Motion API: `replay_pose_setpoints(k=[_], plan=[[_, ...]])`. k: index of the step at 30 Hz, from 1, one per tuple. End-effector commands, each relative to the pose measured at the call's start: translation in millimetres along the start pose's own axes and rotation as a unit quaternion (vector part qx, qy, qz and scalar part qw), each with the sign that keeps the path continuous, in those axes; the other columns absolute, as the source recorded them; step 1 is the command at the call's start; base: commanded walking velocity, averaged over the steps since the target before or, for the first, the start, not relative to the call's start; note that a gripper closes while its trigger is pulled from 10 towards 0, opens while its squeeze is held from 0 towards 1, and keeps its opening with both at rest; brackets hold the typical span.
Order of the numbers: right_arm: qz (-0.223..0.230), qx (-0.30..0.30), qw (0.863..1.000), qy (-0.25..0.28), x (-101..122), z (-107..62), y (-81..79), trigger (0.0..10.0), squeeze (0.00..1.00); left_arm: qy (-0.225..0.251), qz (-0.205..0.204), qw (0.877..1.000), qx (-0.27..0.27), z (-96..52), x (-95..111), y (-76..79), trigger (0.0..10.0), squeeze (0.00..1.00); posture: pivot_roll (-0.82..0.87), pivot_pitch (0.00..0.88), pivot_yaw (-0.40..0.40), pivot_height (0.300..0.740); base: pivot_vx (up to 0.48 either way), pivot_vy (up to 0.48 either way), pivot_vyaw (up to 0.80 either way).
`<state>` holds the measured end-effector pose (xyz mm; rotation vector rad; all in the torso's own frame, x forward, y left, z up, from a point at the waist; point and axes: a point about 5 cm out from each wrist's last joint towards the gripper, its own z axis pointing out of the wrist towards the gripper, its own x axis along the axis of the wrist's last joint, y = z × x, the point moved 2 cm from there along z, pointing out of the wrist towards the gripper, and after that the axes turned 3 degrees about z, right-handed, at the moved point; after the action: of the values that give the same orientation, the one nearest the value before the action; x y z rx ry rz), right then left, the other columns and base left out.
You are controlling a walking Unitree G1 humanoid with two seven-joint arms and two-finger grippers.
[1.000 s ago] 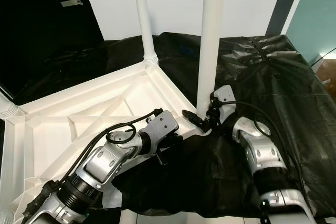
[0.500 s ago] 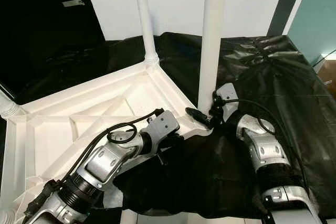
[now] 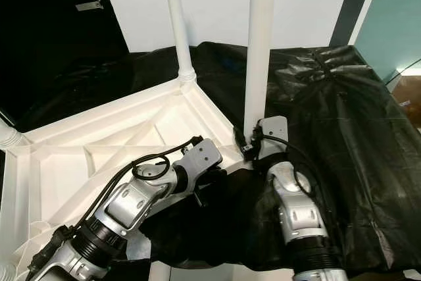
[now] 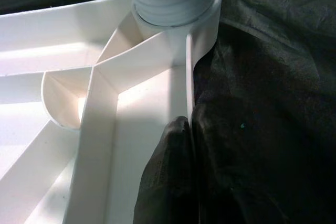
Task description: Building children table
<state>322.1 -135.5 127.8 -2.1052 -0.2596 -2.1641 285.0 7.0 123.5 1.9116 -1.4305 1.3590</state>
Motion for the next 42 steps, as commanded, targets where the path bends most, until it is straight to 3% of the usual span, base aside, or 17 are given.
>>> replay_pose_setpoints(k=[1, 3, 6, 7, 10, 11, 12, 16, 24, 25, 26, 27, 30, 35, 38, 42], plan=[[0.003, 0.000, 0.999, -0.042, -17.6, -2.9, -4.3, 10.0, 0.00, 0.001, 0.001, 1.000, 0.015, -2.8, 0.7, -4.0, 10.0, 0.00, -0.06, 0.000, 0.027, 0.740, 0.000, 0.000, 0.00], [0.033, -0.064, 0.997, -0.042, -20.6, -3.6, -8.2, 10.0, 0.00, 0.001, -0.001, 1.000, 0.018, -3.8, 0.1, -4.4, 10.0, 0.00, -0.05, 0.000, 0.023, 0.740, 0.000, 0.000, 0.00], [0.048, -0.068, 0.996, -0.038, -20.7, -3.4, -16.5, 10.0, 0.00, 0.001, -0.002, 1.000, 0.019, -4.2, -0.5, -4.6, 10.0, 0.00, -0.05, 0.000, 0.019, 0.740, 0.000, 0.000, 0.00], [0.058, -0.037, 0.997, -0.022, -15.8, -5.6, -33.0, 10.0, 0.00, 0.000, -0.003, 1.000, 0.020, -4.5, -1.2, -5.0, 10.0, 0.00, -0.06, 0.000, 0.023, 0.740, 0.000, 0.000, 0.00], [0.061, -0.023, 0.998, -0.017, -13.9, -6.8, -37.0, 10.0, 0.00, 0.000, -0.002, 1.000, 0.020, -4.4, -1.4, -4.9, 10.0, 0.00, -0.06, 0.000, 0.023, 0.740, 0.000, 0.000, 0.00], [0.060, -0.024, 0.998, -0.012, -12.3, -8.8, -35.5, 10.0, 0.07, -0.001, -0.001, 1.000, 0.019, -4.0, -1.6, -4.7, 10.0, 0.00, -0.06, 0.000, 0.023, 0.740, 0.000, 0.000, 0.00], [0.057, -0.026, 0.998, -0.009, -11.4, -10.7, -31.9, 10.0, 1.00, -0.002, 0.001, 1.000, 0.018, -3.6, -1.7, -4.5, 10.0, 0.00, -0.06, 0.000, 0.023, 0.740, 0.000, 0.000, 0.00], [0.053, -0.024, 0.998, 0.003, -7.9, -14.6, -25.4, 10.0, 1.00, -0.002, 0.002, 1.000, 0.017, -3.0, -1.8, -4.2, 10.0, 0.00, -0.06, 0.000, 0.024, 0.740, 0.000, 0.000, 0.00], [0.023, 0.060, 0.997, 0.030, 3.7, -29.5, 3.3, 10.0, 1.00, -0.003, 0.005, 1.000, 0.013, -1.9, -2.5, -2.5, 10.0, 0.00, -0.07, 0.000, 0.023, 0.740, 0.000, 0.000, 0.00], [0.017, 0.071, 0.997, 0.028, 5.3, -30.1, 13.5, 10.0, 0.37, -0.002, 0.005, 1.000, 0.013, -1.6, -2.5, -2.5, 10.0, 0.00, -0.07, 0.000, 0.023, 0.740, 0.000, 0.000, 0.00], [0.017, 0.071, 0.997, 0.028, 5.3, -30.1, 13.5, 10.0, 0.37, -0.002, 0.005, 1.000, 0.013, -1.6, -2.5, -2.5, 10.0, 0.00, -0.07, 0.000, 0.023, 0.740, 0.000, 0.000, 0.00], [0.003, 0.083, 0.996, 0.029, 8.7, -29.6, 24.6, 10.0, 0.00, -0.002, 0.006, 1.000, 0.012, -1.5, -2.3, -2.5, 10.0, 0.00, -0.07, 0.000, 0.021, 0.740, 0.000, 0.000, 0.00], [-0.027, 0.114, 0.993, 0.029, 17.6, -25.4, 42.9, 10.0, 0.00, -0.002, 0.008, 1.000, 0.012, -1.3, -1.8, -3.2, 10.0, 0.00, -0.07, 0.000, 0.018, 0.740, 0.000, 0.000, 0.00], [-0.035, 0.151, 0.988, 0.021, 21.8, -21.4, 46.1, 10.0, 0.00, -0.002, 0.008, 1.000, 0.013, -1.5, -2.1, -3.4, 10.0, 0.00, -0.07, 0.000, 0.018, 0.740, 0.000, 0.000, 0.00], [-0.053, 0.202, 0.978, 0.013, 25.6, -16.2, 42.5, 10.0, 0.00, -0.001, 0.008, 1.000, 0.013, -1.9, -2.1, -3.2, 10.0, 0.00, -0.07, 0.000, 0.019, 0.740, 0.000, 0.000, 0.00], [-0.084, 0.302, 0.949, -0.016, 23.8, -0.8, 23.9, 10.0, 0.00, 0.000, 0.010, 1.000, 0.014, -0.4, -0.5, -3.4, 10.0, 0.00, -0.06, 0.000, 0.013, 0.740, 0.000, 0.000, 0.00]])
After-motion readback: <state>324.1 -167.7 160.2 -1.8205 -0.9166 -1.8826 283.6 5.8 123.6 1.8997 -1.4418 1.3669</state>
